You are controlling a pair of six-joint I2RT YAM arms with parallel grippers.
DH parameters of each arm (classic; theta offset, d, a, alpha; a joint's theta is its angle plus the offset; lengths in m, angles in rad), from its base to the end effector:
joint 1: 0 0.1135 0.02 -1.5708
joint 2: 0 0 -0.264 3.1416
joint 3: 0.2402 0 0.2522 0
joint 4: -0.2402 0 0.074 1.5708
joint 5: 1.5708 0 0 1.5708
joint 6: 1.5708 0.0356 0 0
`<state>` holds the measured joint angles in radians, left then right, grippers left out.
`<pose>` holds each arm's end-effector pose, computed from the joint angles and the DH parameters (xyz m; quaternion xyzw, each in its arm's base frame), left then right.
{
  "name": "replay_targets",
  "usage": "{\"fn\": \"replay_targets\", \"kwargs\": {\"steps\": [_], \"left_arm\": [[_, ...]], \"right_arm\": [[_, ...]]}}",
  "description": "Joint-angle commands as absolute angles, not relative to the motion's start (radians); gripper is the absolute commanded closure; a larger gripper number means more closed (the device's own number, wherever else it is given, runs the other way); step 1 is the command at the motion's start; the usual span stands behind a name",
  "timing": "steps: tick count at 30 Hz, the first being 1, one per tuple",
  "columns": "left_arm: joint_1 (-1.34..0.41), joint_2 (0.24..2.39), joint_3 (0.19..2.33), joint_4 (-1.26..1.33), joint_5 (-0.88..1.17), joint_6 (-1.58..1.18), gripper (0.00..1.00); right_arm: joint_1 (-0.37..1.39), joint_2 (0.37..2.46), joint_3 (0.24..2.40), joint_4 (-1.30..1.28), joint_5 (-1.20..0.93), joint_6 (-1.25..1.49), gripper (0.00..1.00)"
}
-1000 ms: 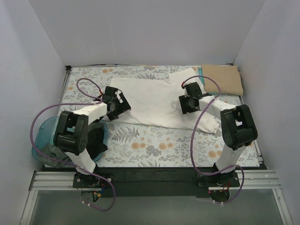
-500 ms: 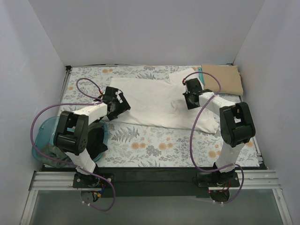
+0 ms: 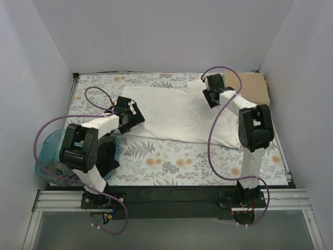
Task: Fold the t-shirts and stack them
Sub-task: Fold the tshirt
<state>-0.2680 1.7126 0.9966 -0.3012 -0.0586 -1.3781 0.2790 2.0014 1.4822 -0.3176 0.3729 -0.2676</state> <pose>0.3275 -0.0878 0.1662 -0.5135 0.8130 -0.1811 0.2064 0.4308 0.1099 0.2044 -0.1835 0.9011 -0.1710 0.3536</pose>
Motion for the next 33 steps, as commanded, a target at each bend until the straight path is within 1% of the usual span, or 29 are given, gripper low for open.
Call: {"fn": "replay_targets", "kwargs": {"steps": [1,2,3,4,6,7,8,9,10,11,12,14,15,17,22,26,31,33], "left_arm": [[-0.264,1.709,0.974,-0.339,-0.087,-1.350,0.09],[-0.264,1.709,0.974,-0.339,-0.086,-1.350,0.09],[-0.264,1.709,0.974,-0.339,-0.081,-1.351,0.09],[-0.264,1.706,0.976,-0.339,-0.078,-1.351,0.09],[-0.264,1.704,0.973,-0.337,-0.071,-1.356,0.09],[-0.264,1.704,0.973,-0.337,-0.069,-1.359,0.09],[-0.264,1.703,0.970,-0.336,-0.064,-1.362,0.09],[-0.264,1.703,0.968,-0.336,-0.061,-1.365,0.09],[-0.264,1.703,0.965,-0.336,-0.057,-1.367,0.09],[-0.264,1.697,0.960,-0.336,-0.055,-1.368,0.09],[-0.264,1.695,0.956,-0.337,-0.057,-1.371,0.09],[-0.264,1.687,0.950,-0.337,-0.055,-1.376,0.09],[-0.264,1.675,0.940,-0.342,-0.057,-1.390,0.09],[-0.264,1.663,0.927,-0.348,-0.069,-1.402,0.09],[-0.264,1.632,0.875,-0.370,-0.104,-1.451,0.09],[-0.264,1.625,0.854,-0.385,-0.115,-1.470,0.08],[-0.264,1.591,0.870,-0.410,-0.110,-1.473,0.08],[-0.264,1.578,0.908,-0.413,-0.104,-1.454,0.08]], "right_arm": [[0.278,2.020,1.566,-0.305,0.532,-0.305,0.35],[0.279,2.010,1.566,-0.304,0.552,-0.275,0.28],[0.278,1.976,1.559,-0.304,0.546,-0.256,0.05],[0.278,1.955,1.546,-0.305,0.528,-0.239,0.02],[0.278,1.902,1.482,-0.305,0.460,-0.148,0.02],[0.278,1.840,1.450,-0.304,0.428,-0.105,0.02],[0.278,1.806,1.407,-0.304,0.351,-0.065,0.02],[0.278,1.772,1.322,-0.298,0.304,0.021,0.02],[0.278,1.708,1.266,-0.290,0.260,0.053,0.02],[0.278,1.680,1.217,-0.278,0.161,0.080,0.02],[0.279,1.652,1.110,-0.237,0.116,0.106,0.02],[0.278,1.599,1.036,-0.207,0.008,0.140,0.02],[0.278,1.585,0.981,-0.196,0.008,0.146,0.02],[0.278,1.580,0.947,-0.192,-0.012,0.143,0.02],[0.278,1.606,0.928,-0.190,0.031,0.112,0.02],[0.278,1.667,0.966,-0.184,0.044,0.094,0.02],[0.278,1.716,1.026,-0.187,0.060,0.089,0.02],[0.278,1.712,1.066,-0.198,0.066,0.081,0.02]]}}
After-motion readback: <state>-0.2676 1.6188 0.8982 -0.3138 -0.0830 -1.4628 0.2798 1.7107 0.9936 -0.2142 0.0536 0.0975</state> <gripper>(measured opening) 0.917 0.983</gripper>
